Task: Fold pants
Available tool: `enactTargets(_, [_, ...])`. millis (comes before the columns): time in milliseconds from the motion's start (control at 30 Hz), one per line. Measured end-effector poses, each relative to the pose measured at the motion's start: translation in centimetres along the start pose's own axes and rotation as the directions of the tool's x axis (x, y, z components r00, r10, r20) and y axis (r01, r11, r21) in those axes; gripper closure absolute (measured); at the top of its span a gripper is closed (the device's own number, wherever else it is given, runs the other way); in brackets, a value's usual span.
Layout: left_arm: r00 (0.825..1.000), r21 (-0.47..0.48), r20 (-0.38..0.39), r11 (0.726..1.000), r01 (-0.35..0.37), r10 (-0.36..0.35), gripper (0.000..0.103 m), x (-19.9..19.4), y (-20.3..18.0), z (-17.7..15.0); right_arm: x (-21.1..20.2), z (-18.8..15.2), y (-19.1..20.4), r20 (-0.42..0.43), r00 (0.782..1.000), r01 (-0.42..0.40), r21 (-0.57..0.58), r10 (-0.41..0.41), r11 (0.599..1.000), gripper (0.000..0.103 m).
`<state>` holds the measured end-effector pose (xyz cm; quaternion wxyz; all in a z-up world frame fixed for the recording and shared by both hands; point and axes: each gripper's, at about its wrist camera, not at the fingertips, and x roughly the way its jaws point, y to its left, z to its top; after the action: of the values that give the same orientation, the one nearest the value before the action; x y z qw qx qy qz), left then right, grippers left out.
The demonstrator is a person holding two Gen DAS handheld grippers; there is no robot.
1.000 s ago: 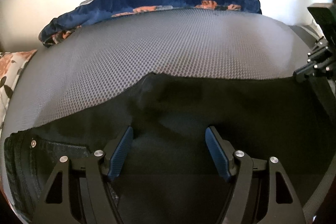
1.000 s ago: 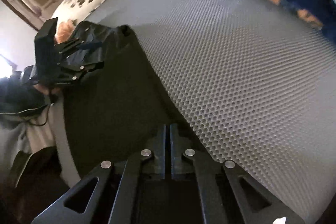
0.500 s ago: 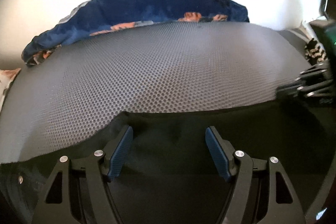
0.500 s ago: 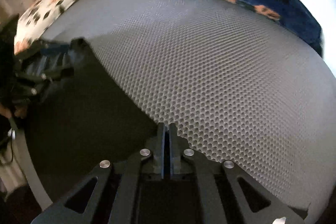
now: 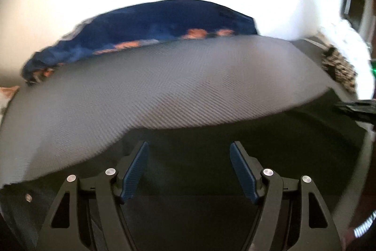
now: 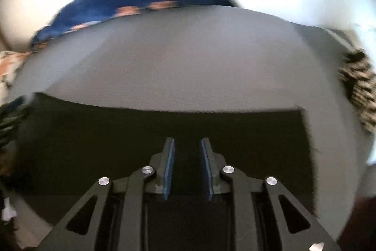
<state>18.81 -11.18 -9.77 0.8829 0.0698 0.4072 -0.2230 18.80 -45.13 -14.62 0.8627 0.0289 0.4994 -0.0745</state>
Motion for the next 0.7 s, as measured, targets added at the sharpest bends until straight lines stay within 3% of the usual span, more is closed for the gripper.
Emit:
enactTargets(133, [0.999, 0.045, -0.036, 0.999, -0.005, 0.006, 0.031, 0.9, -1.2, -0.6, 1.3, -0.3, -2.0, -0.018, 1.000, 0.022, 0.071, -0.020, 0.997, 0.080])
enactTargets(200, [0.999, 0.033, -0.052, 0.999, -0.006, 0.008, 0.031, 1.6, -1.1, -0.4, 2.3, -0.1, -3.1, -0.031, 0.999, -0.005, 0.120, 0.009, 0.993, 0.080])
enactTargets(367, [0.994, -0.022, -0.090, 0.998, -0.066, 0.064, 0.031, 3.8, 0.8, -0.4, 3.5, 2.0, -3.0, 0.001, 1.000, 0.008, 0.132, -0.008, 0.991, 0.079])
enactTargets(700, [0.993, -0.044, -0.101, 0.997, -0.071, 0.066, 0.031, 3.8, 1.4, -0.4, 4.3, 4.4, -3.8, 0.001, 0.998, 0.061, 0.155, -0.062, 0.986, 0.076])
